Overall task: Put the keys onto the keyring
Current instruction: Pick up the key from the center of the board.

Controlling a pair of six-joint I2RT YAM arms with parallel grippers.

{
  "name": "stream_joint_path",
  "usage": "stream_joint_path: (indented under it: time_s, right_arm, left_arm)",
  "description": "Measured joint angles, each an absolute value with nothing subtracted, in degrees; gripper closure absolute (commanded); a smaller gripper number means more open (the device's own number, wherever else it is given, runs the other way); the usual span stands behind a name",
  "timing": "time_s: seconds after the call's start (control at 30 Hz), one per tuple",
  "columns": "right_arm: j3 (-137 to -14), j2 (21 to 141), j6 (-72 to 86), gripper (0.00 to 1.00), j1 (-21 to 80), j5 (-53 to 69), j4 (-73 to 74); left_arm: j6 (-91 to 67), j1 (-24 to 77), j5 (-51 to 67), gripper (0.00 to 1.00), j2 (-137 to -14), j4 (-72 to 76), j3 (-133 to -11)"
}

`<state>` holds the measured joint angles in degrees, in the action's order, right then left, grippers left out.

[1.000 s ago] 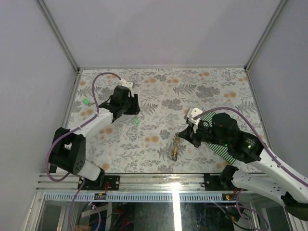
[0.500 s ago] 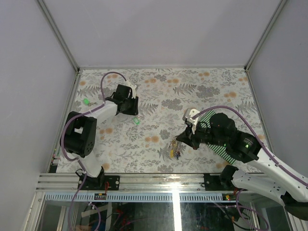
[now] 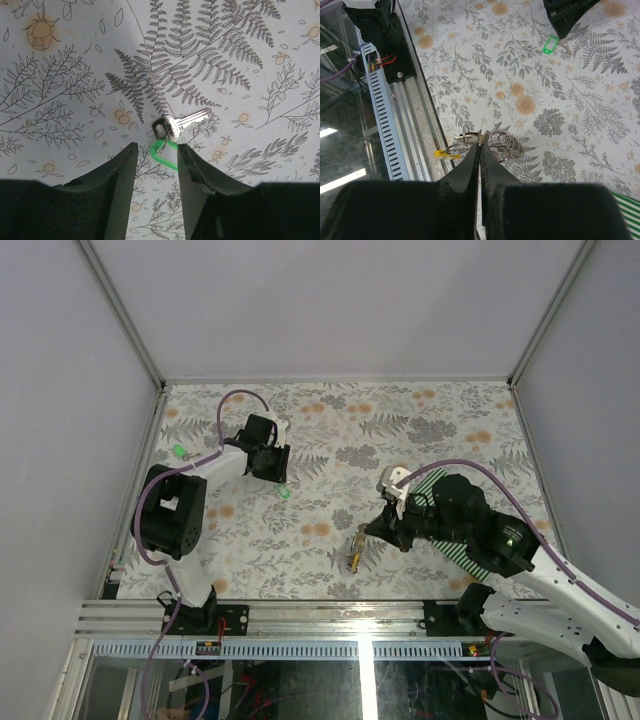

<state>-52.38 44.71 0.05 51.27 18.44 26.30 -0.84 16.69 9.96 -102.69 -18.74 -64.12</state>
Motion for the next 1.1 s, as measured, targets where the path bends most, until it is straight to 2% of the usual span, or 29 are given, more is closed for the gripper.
stream_joint_path:
  time_s: [0.43, 0.83, 1.1]
  right_arm:
    - [-52.38, 45.76, -0.01, 1.00, 51.27, 19.27, 26.35]
    - [-52.38, 45.95, -0.01, 1.00, 51.27, 19.79, 26.33]
    - [-52.38, 45.98, -0.01, 1.00, 51.27, 20.23, 26.35]
  left_arm:
    - [0.64, 16.60, 10.11, 0.68, -105.23, -19.92, -64.18]
    - [0.95, 16.29, 10.87, 0.69, -105.32, -19.84, -64.60]
    - [1.15, 16.01, 11.84, 0.78, -105.32, -19.73, -64.60]
